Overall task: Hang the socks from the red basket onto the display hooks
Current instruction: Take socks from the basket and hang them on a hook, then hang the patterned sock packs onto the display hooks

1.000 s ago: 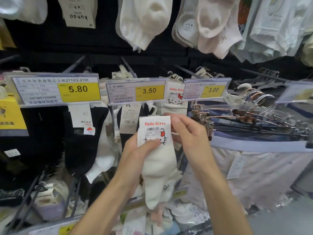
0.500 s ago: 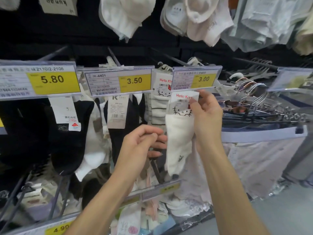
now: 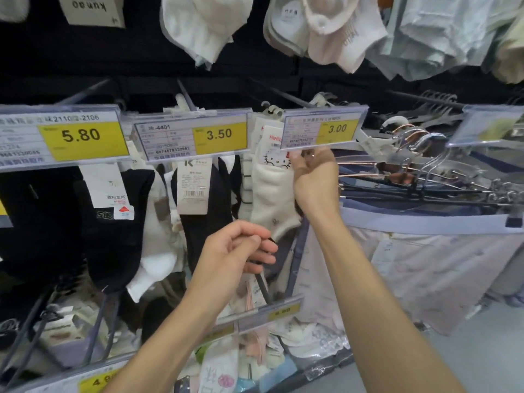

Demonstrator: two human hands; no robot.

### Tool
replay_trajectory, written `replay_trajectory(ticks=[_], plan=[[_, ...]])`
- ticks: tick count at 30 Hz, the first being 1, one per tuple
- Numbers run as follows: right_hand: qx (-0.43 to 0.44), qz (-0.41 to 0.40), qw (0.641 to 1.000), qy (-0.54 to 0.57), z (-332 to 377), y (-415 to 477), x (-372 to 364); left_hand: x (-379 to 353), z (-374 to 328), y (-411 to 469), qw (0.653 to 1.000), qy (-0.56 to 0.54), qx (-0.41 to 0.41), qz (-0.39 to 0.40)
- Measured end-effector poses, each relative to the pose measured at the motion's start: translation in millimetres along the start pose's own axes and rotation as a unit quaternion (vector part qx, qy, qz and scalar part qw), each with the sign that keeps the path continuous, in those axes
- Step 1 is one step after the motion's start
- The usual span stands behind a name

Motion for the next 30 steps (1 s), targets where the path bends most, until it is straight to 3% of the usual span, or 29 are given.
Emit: replay_trajectory(ticks=[4,8,14,18,24,28,30], plan=[[0.024,0.003,0.999,-0.041,4,-32,20,-18,4,-3,1.000,0.007,0.002,0.015],[-0.059,-0.010,0.998,0.028,-15,-87,61,-49,13,-5,0.999,-0.014,-0.012,0.047],[-0.141,-0.068,0.988,-0.009,-58,-187,138,-129,55,-30,0.977,0.034,-0.021,0.209],[-0.197,-0.135,0.967,-0.087,-87,-247,203,-190,95,-72,0.930,0.089,0.018,0.357],[-0.214,-0.157,0.919,-0.290,-103,-338,301,-262,133,-144,0.846,0.154,0.024,0.511],[-0.292,-0.123,0.873,-0.371,-114,-384,354,-306,162,-184,0.786,0.238,-0.005,0.570],[-0.315,-0.080,0.858,-0.399,-116,-397,366,-328,179,-203,0.742,0.331,-0.014,0.583]])
Point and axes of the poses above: each hand's wrist, its own y-axis towards the middle knuckle, its own x-axis out of the back of the hand, z = x × y, the point moved 3 cm from there along y, towards the middle knuckle, and after that the axes turned 10 degrees about -y, right-handed, at the moved point
